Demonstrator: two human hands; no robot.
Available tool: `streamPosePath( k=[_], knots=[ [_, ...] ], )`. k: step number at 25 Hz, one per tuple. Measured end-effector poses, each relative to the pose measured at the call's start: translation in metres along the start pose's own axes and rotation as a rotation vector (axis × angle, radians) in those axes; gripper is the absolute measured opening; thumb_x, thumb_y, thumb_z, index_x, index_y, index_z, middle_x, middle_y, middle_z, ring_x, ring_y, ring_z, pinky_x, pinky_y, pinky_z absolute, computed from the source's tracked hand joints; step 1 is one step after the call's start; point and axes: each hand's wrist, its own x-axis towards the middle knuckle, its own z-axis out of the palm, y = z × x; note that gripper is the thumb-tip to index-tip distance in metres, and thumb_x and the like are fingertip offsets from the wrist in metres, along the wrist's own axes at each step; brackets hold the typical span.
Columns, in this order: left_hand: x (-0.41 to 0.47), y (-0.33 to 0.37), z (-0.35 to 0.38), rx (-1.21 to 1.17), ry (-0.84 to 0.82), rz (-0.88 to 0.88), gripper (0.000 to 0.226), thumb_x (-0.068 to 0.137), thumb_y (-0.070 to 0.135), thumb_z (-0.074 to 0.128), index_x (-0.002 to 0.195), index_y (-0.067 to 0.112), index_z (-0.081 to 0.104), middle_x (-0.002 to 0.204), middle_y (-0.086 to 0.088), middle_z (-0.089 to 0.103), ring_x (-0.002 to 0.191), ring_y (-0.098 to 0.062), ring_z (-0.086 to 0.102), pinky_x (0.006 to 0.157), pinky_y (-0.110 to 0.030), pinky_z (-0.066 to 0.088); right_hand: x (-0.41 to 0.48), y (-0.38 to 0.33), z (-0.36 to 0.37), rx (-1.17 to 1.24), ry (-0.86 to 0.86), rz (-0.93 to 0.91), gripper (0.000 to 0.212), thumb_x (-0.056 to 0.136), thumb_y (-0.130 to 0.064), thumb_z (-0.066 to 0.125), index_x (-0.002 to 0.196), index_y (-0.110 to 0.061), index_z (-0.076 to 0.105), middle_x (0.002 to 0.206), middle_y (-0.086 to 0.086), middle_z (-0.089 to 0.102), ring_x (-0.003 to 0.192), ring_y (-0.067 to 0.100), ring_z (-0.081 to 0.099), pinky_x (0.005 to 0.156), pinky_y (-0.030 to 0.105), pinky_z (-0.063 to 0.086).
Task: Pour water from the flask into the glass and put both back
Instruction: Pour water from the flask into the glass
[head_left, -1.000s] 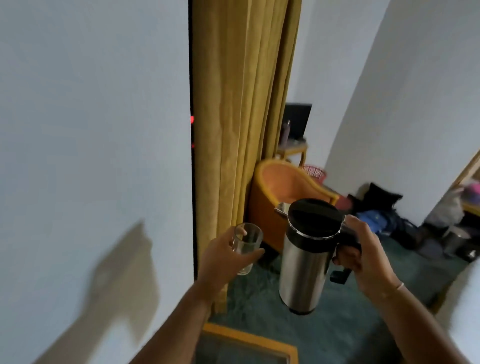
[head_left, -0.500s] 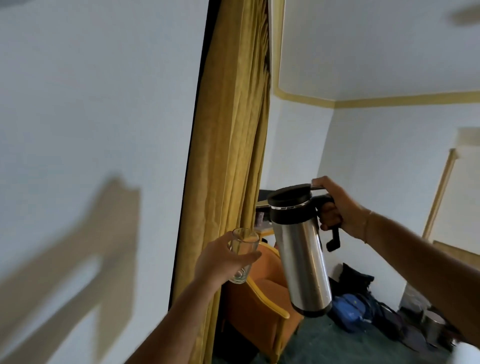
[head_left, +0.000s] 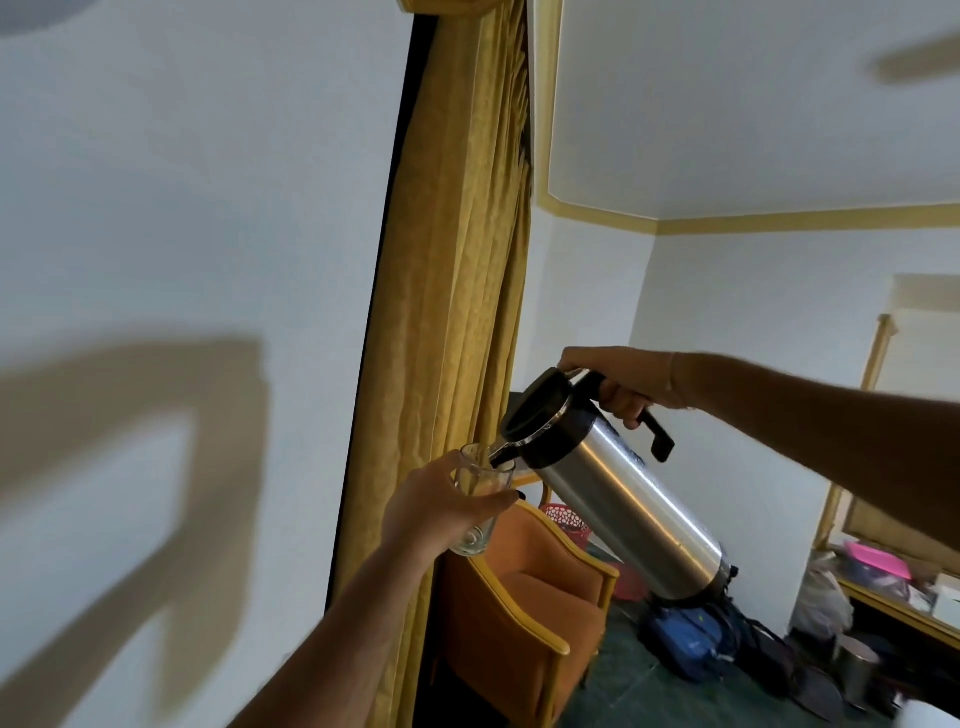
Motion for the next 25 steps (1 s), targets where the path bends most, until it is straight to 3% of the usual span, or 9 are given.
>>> streamPosePath(
  k=[5, 9, 11, 15, 20, 23, 25],
  knots=[
    [0.005, 0.002, 0.001, 0.001, 0.02, -0.001, 0.073, 0.069, 0.085, 0.078, 0.123, 0.037, 0.068, 0.086, 0.011, 0.071, 0.078, -0.008, 0.072, 0.062, -0.025, 0.054, 0.003, -0.027, -0.003, -0.146, 0.033, -0.014, 0.041, 0.104, -0.05, 0.047, 0.099, -0.011, 0.057, 0.054, -0.004, 0.03, 0.048, 0.012, 0.021, 0.053, 0.026, 0.026],
    [0.007, 0.004, 0.001, -0.001, 0.041, -0.01, 0.075, 0.066, 0.087, 0.078, 0.123, 0.04, 0.066, 0.087, 0.014, 0.07, 0.081, -0.008, 0.074, 0.061, -0.026, 0.055, 0.011, -0.044, 0.0, -0.24, 0.041, -0.038, 0.047, 0.095, -0.052, 0.05, 0.06, -0.022, 0.051, 0.052, -0.005, 0.03, 0.045, 0.012, 0.02, 0.053, 0.024, 0.025],
    [0.008, 0.006, 0.0, -0.011, 0.053, -0.027, 0.075, 0.064, 0.087, 0.079, 0.123, 0.043, 0.065, 0.087, 0.017, 0.069, 0.081, -0.005, 0.072, 0.059, -0.025, 0.053, 0.016, -0.051, 0.002, -0.294, 0.05, -0.044, 0.05, 0.092, -0.054, 0.05, 0.05, -0.025, 0.05, 0.05, -0.006, 0.031, 0.043, 0.012, 0.021, 0.05, 0.023, 0.026],
    [0.009, 0.007, -0.002, -0.018, 0.056, -0.039, 0.075, 0.063, 0.086, 0.081, 0.123, 0.044, 0.065, 0.091, 0.018, 0.07, 0.079, -0.003, 0.072, 0.057, -0.023, 0.053, 0.027, -0.064, 0.006, -0.415, 0.089, -0.027, 0.044, 0.084, -0.059, 0.049, 0.063, -0.021, 0.046, 0.052, -0.004, 0.031, 0.043, 0.014, 0.021, 0.049, 0.022, 0.029],
    [0.012, 0.002, -0.003, -0.008, 0.047, -0.037, 0.08, 0.065, 0.084, 0.081, 0.128, 0.038, 0.066, 0.102, 0.008, 0.076, 0.086, -0.011, 0.076, 0.072, -0.035, 0.067, 0.026, -0.083, 0.01, -0.552, 0.13, -0.051, 0.045, 0.079, -0.06, 0.047, 0.057, -0.021, 0.042, 0.047, -0.004, 0.032, 0.038, 0.015, 0.023, 0.046, 0.021, 0.031],
    [0.012, 0.003, -0.001, 0.01, 0.06, -0.032, 0.082, 0.065, 0.085, 0.081, 0.13, 0.037, 0.066, 0.103, 0.011, 0.072, 0.089, -0.01, 0.073, 0.074, -0.035, 0.066, 0.022, -0.096, 0.012, -0.603, 0.165, -0.06, 0.052, 0.089, -0.06, 0.046, 0.052, -0.023, 0.04, 0.045, -0.006, 0.032, 0.037, 0.014, 0.022, 0.044, 0.021, 0.029],
    [0.01, 0.004, 0.0, 0.015, 0.077, -0.025, 0.084, 0.064, 0.086, 0.08, 0.132, 0.039, 0.065, 0.101, 0.014, 0.066, 0.088, -0.007, 0.068, 0.068, -0.027, 0.061, 0.021, -0.103, 0.013, -0.651, 0.211, -0.063, 0.054, 0.097, -0.058, 0.044, 0.059, -0.021, 0.039, 0.044, -0.005, 0.031, 0.037, 0.014, 0.022, 0.045, 0.022, 0.03]
  ],
)
